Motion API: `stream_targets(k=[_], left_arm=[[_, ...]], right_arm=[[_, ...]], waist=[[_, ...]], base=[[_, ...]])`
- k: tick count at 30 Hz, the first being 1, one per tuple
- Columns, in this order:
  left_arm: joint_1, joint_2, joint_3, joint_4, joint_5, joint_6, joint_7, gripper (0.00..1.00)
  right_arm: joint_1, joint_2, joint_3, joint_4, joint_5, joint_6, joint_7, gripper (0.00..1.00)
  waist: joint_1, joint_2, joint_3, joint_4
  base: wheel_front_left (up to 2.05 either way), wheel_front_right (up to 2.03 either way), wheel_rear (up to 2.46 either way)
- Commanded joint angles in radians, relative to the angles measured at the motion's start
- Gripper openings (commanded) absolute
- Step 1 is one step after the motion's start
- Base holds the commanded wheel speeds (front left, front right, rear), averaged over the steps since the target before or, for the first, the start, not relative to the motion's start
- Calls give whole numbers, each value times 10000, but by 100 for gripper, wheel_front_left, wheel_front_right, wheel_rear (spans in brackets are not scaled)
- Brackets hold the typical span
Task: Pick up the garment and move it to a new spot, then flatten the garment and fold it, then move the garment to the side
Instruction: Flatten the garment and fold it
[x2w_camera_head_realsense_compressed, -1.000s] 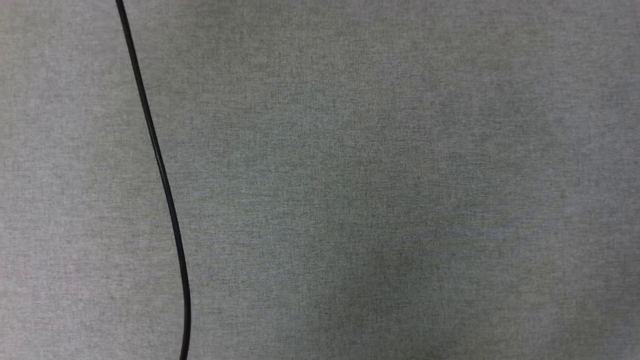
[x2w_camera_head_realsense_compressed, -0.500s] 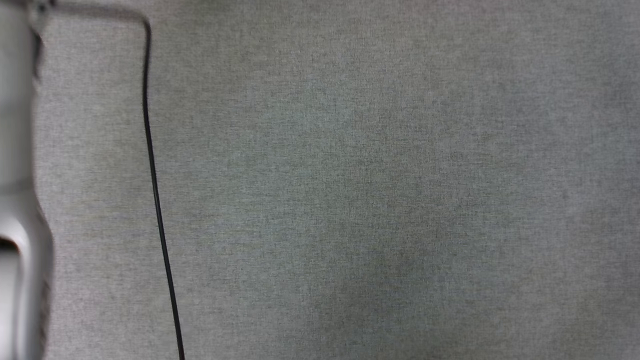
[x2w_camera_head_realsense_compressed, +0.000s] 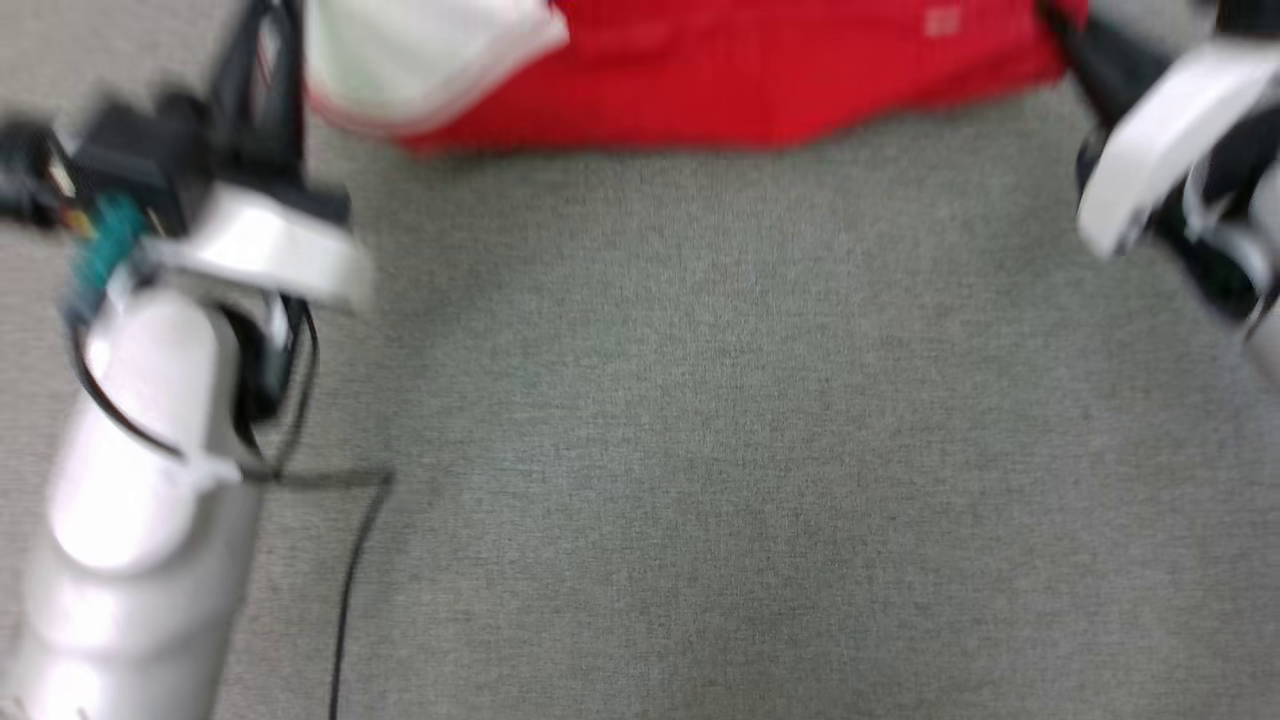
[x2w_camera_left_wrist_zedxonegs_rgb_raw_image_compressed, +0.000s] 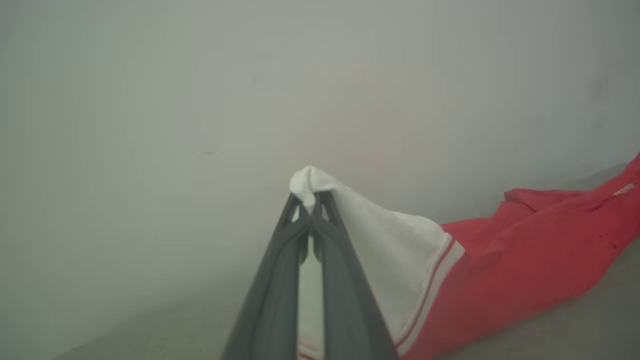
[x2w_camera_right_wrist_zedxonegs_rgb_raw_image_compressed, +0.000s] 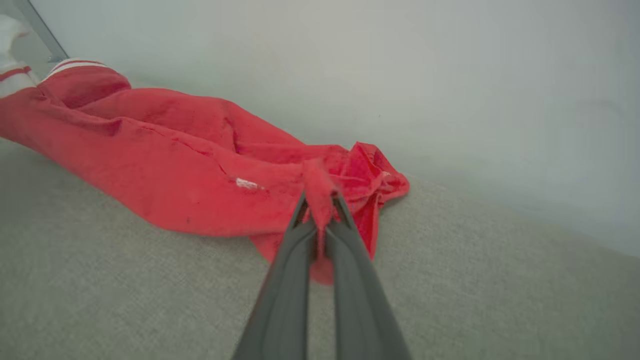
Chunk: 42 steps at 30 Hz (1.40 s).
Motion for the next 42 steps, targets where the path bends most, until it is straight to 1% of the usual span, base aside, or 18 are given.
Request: stream_targets(k=[1, 4, 6, 11, 14, 17, 20, 25, 29, 35, 38, 42], left_arm=[[572, -42, 20, -157, -51, 127, -24, 0], [1772, -197, -112, -353, -131, 215, -22, 0], [2513, -162, -248, -381, -132, 172, -23, 0], [4332, -175, -405, -551, -378, 277, 47, 0], [5203, -271, -514, -761, -552, 365, 192, 0], [6047, -288, -739, -905, -651, 328, 401, 0], [6812, -291, -886, -1106, -778, 372, 583, 0], [7994, -193, -1162, -1314, -1087, 208, 1027, 0], [8785, -142, -1289, -1618, -1252, 277, 1387, 0], [9702, 91, -1290, -2182, -1698, 243, 2024, 0], [10226, 235, -1334, -2598, -2063, 113, 2534, 0], [10738, 484, -1367, -3161, -2406, 97, 3188, 0]], right_arm=[[499, -138, 146, -115, 175, -12, -104, 0], [1374, -406, 374, -354, 497, -12, -268, 0], [1938, -622, 593, -500, 626, -12, -294, 0], [3199, -1012, 1011, -834, 959, -12, -307, 0], [3985, -1256, 1161, -900, 1118, -12, -454, 0], [4757, -1429, 1280, -1050, 1232, -12, -623, 0], [5486, -1616, 1255, -1166, 1387, -12, -725, 0], [6634, -1779, 1215, -1443, 1596, -10, -844, 0], [7444, -1957, 1150, -1607, 1641, -12, -867, 0], [8278, -2173, 846, -1751, 1590, -12, -1002, 0], [8757, -2268, 599, -1937, 1710, -12, -1032, 0], [9377, -2545, 353, -2339, 1677, -12, -935, 0]], waist=[[1, 0, -426, 59], [1, 0, -861, 168], [1, 0, -1188, 227], [1, 0, -2019, 315], [1, 0, -2526, 474], [1, 0, -3015, 630], [1, 0, -3446, 711], [1, 0, -4061, 847], [1, 0, -4429, 926], [1, 0, -4743, 963], [1, 0, -4854, 936], [1, 0, -4934, 882]], base=[[0, 0, 0], [0, 0, 0], [0, 0, 0], [0, 0, 0], [0, 0, 0], [0, 0, 0], [0, 0, 0], [0, 0, 0], [0, 0, 0], [0, 0, 0], [0, 0, 0], [0, 0, 0]])
